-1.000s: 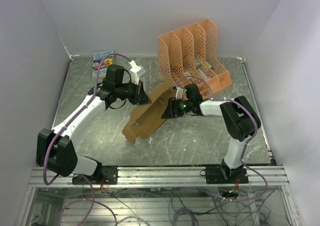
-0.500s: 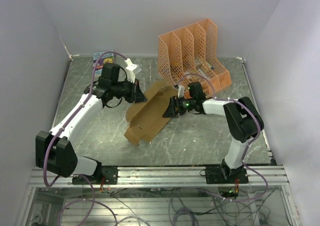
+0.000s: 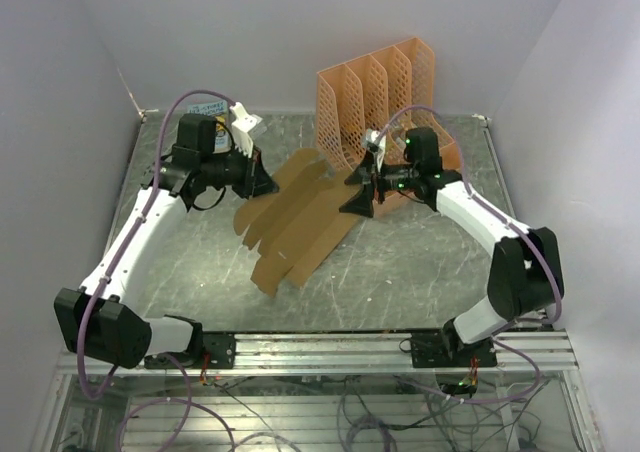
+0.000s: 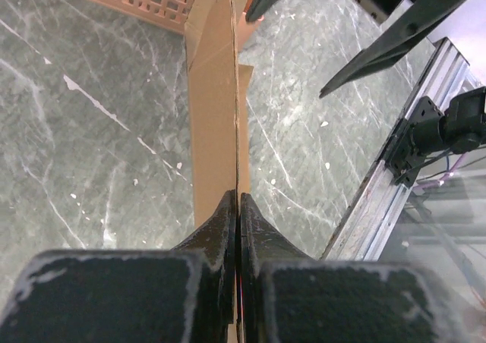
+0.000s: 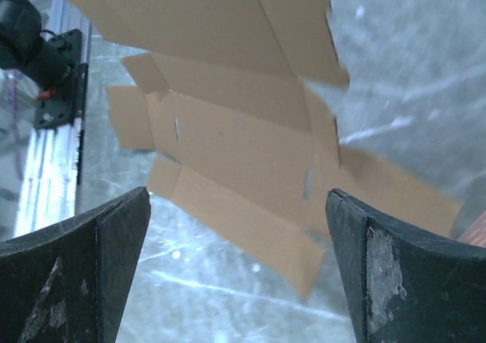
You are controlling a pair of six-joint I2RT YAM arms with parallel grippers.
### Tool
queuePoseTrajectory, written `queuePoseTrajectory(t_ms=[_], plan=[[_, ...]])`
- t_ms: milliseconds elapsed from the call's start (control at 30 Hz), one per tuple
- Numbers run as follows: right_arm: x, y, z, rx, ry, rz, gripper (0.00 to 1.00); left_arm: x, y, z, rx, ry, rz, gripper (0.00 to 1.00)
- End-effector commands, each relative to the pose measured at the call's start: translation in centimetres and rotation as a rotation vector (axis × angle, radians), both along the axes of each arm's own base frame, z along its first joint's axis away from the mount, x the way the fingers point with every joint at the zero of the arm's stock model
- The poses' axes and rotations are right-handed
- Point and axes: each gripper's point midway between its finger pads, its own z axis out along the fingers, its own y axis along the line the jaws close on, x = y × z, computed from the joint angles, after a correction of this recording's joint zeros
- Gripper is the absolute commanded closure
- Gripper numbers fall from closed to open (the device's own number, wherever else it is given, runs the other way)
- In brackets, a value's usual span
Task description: Fold the paper box
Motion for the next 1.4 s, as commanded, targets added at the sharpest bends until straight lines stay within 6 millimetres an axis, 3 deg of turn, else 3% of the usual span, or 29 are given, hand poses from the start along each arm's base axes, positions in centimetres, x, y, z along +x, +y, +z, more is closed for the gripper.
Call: queuePoseTrajectory(t_ms=[0,67,133,367,533,700,833,900,967,1100,1167,1367], plan=[[0.0,0.4,5.1,0.089,-0.42,0.19,0.0,-1.4,0.0,2.4,-0.009,-0.076,-0.083,0.93],[0.6,1.2,7.1,0.14,-0.506,0.204,0.0,-1.6,-0.1,3.0,-0.017,-0.091,-0.094,0.93],[1.5,2.0,8.4,0.179,-0.486,0.219,0.01,-1.9,-0.2,3.6,-0.031,-0.105,-0.103,0.93],[2.7,4.7,8.1,0.192,-0.356,0.29,0.15,-2.8,-0.3,4.5,-0.051,-0.147,-0.135,0.93],[1.4,6.3,8.4,0.223,-0.337,0.38,0.3,-2.9,-0.6,5.1,-0.07,-0.166,-0.15,0.93],[-0.1,6.9,8.9,0.244,-0.37,0.447,0.54,-3.1,-0.8,5.1,-0.09,-0.167,-0.167,0.93],[-0.2,6.9,9.1,0.244,-0.379,0.453,0.97,-3.2,-0.8,4.7,-0.091,-0.167,-0.157,0.93],[-0.2,6.7,9.2,0.238,-0.379,0.45,1.0,-2.9,-0.5,4.9,-0.086,-0.176,-0.115,0.91],[0.0,6.3,9.8,0.244,-0.367,0.439,1.0,-2.1,0.2,5.6,-0.102,-0.193,-0.006,0.79],[0.0,4.6,11.6,0.28,-0.298,0.399,1.0,-3.4,1.4,8.5,-0.237,-0.321,0.145,0.23],[-0.6,3.9,12.6,0.305,-0.293,0.405,1.0,-4.4,2.5,8.3,-0.268,-0.362,0.218,0.01],[-2.1,3.2,14.0,0.333,-0.264,0.447,1.0,-6.1,3.6,6.8,-0.296,-0.381,0.27,0.01]])
